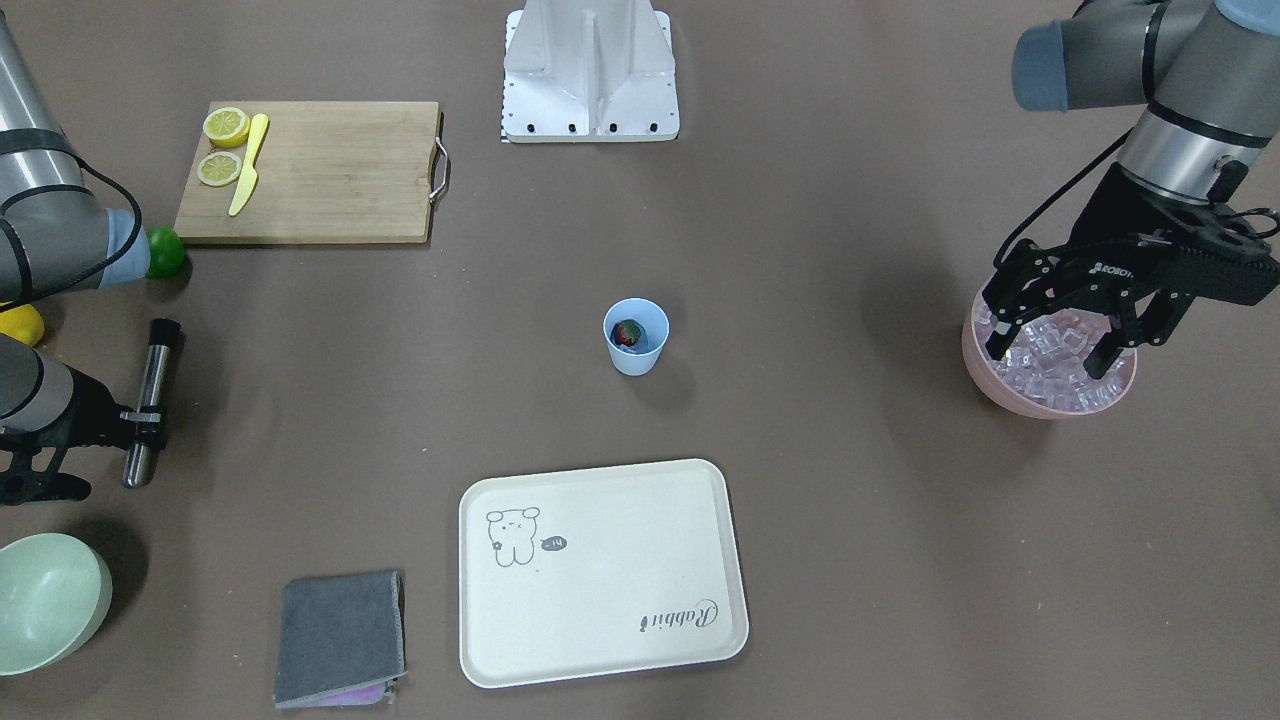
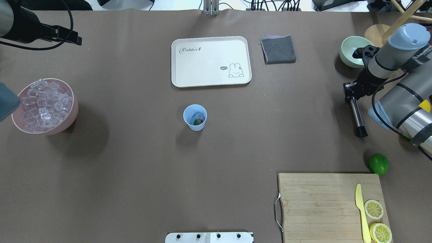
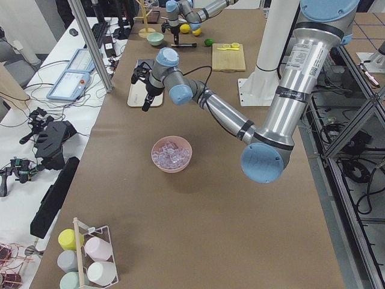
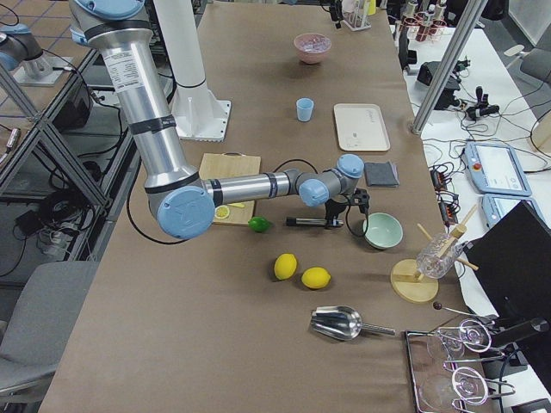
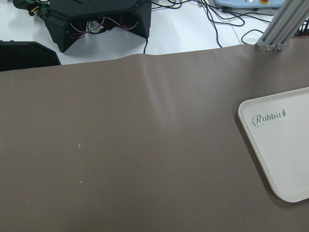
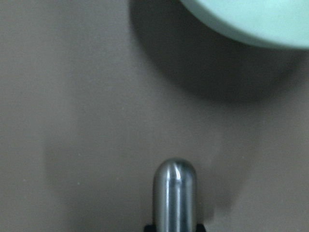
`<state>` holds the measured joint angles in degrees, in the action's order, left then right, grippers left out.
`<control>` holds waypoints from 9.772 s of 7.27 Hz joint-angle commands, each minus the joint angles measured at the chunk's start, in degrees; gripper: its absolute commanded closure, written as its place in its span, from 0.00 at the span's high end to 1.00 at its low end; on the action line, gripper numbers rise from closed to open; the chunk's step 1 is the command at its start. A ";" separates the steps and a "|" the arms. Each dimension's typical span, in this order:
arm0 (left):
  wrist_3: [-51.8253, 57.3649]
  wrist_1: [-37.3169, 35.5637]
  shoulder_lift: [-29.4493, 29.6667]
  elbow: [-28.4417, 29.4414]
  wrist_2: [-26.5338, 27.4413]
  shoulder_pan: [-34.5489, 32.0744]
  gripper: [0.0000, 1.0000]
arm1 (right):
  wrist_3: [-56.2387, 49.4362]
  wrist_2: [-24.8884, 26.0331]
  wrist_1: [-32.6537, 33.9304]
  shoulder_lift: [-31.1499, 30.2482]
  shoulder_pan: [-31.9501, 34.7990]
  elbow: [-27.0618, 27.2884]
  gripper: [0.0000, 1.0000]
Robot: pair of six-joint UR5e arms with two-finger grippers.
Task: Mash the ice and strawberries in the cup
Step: 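Grasp the upright metal pestle with the right gripper, then lift the pestle and carry it toward the light-blue cup, then lower the pestle tip into the light-blue cup with the right gripper, then press the pestle up and down inside the cup with the right gripper, then lift the pestle out of the cup with the right gripper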
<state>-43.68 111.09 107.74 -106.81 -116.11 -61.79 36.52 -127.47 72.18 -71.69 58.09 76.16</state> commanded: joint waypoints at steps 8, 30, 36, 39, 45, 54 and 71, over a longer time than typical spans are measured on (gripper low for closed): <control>-0.17 -0.79 -0.34 1.77 -0.87 -1.58 0.97 | 0.39 1.17 -0.46 13.51 7.83 14.59 0.00; -7.03 -1.76 -25.30 2.13 -5.62 -13.27 0.97 | -0.66 56.54 -63.66 20.36 -32.42 6.01 0.00; -7.03 -1.76 -25.30 2.84 -5.62 -13.27 0.97 | -3.03 61.11 -63.66 19.57 -36.20 5.40 0.00; -9.12 -1.58 -25.30 2.58 -5.62 -13.27 0.97 | -3.12 61.20 -63.66 18.43 -36.20 4.87 0.00; -9.40 -1.49 -24.95 3.01 -5.62 -13.19 0.97 | -2.95 63.58 -63.66 17.81 -38.58 3.99 0.00; -9.40 -1.49 -23.63 4.60 -5.62 -13.01 0.97 | -2.95 64.28 -63.74 20.71 -34.80 4.00 0.00; -9.05 0.42 -22.84 4.95 -5.62 -12.92 0.97 | 2.91 64.73 -57.03 21.85 -29.10 8.73 0.00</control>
<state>-52.84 110.14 84.97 -101.64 -121.69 -74.71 36.20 -61.82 10.81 -49.87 26.58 83.24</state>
